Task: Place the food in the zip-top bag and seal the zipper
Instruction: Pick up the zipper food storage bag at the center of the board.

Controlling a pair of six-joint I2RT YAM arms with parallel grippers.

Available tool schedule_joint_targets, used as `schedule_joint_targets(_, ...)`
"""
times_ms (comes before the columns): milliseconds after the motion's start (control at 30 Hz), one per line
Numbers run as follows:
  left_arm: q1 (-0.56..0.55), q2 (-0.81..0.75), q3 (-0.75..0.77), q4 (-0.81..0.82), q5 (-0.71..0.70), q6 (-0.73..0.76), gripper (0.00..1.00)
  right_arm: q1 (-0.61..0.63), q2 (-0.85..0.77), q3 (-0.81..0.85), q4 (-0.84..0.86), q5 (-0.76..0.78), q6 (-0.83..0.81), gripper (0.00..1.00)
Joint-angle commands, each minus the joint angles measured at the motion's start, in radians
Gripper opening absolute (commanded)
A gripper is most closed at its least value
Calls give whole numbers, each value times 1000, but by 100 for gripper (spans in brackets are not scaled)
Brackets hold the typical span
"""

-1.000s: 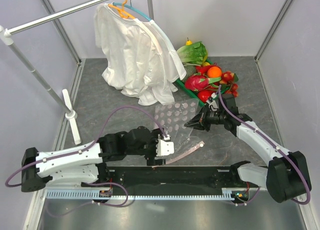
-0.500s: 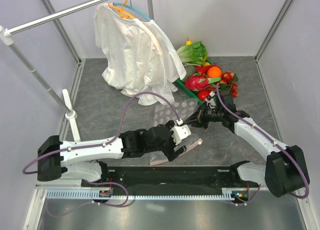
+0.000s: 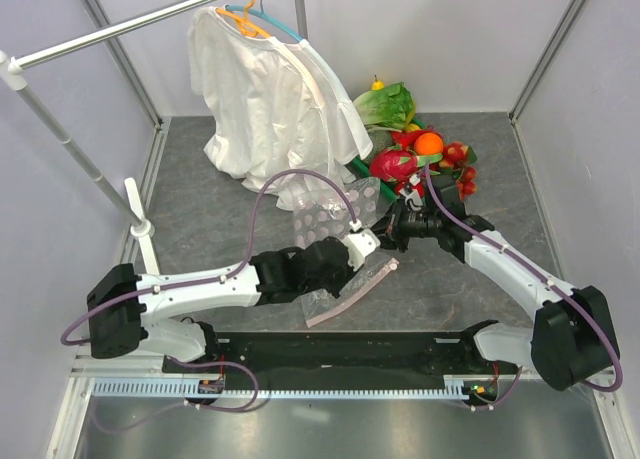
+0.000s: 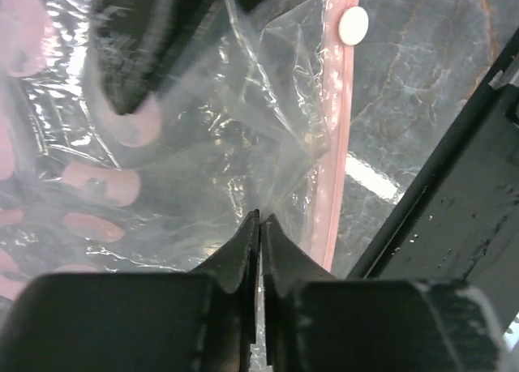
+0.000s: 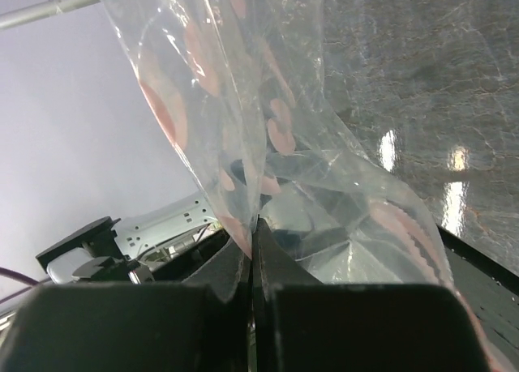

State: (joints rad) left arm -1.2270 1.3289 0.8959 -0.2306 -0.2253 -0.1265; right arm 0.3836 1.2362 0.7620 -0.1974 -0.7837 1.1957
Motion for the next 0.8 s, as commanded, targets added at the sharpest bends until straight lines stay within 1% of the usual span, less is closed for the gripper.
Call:
schedule_joint_targets(0,67,-2,80,-59,75,-114,2,8,3,59,21,17,-21,0)
schedule_joint_targets(33,95,-5,84,-64,127,-122,2,8,5,62,21,20,-25,0)
schedule_joint_targets(67,110,-13,84,-67,157,-128,2,8,8,63,21,21,-39,3)
schedule_joint_targets(100,124,-29,87,-75,179,-148,2,8,12,74,21,23,-54,30)
schedule_joint_targets(133,165,-37,86,-84,207,-165,2,8,16,85,24,21,-79,45)
schedule_joint_targets(167,197,-51,81,-94,301,-215,2,8,23,100,21,26,-117,61)
schedule_joint_targets(200,237,-71,77,-98,352,-248,2,0,26,146,15,34,-190,93)
schedule_joint_targets(233,323,-80,64,-98,460,-281,2,-6,28,170,-3,40,-235,98)
schedule_joint_targets(267,363,-86,61,-96,512,-345,2,-17,32,198,-16,41,-272,98)
schedule_joint_targets(300,401,-88,58,-96,561,-375,2,-43,32,253,-25,37,-339,98)
schedule_joint_targets(333,462,-89,58,-90,646,-401,2,-60,31,279,-51,31,-367,98)
schedule_joint_targets(433,530,-97,57,-32,766,-505,2,-133,16,359,-133,-11,-508,98)
schedule_joint_targets(467,540,-100,58,-17,782,-560,2,-168,-6,368,-157,-20,-546,98)
schedule_joint_targets(533,557,-117,61,16,794,-610,2,-196,-65,355,-210,-29,-620,98)
schedule_joint_targets(600,572,-131,58,33,794,-691,2,-206,-119,312,-244,-29,-671,98)
schedule_joint_targets(633,593,-137,52,34,796,-722,2,-206,-182,294,-267,-32,-709,98)
schedule_joint_targets(667,606,-142,48,33,805,-792,2,-206,-216,266,-264,-41,-712,97)
schedule_joint_targets(700,618,-145,40,31,817,-832,2,-206,-249,214,-257,-58,-719,96)
schedule_joint_targets(733,635,-151,20,33,839,-875,2,-206,-318,185,-213,-89,-720,95)
schedule_joint_targets(767,641,-166,12,36,845,-944,2,-204,-352,156,-189,-110,-700,92)
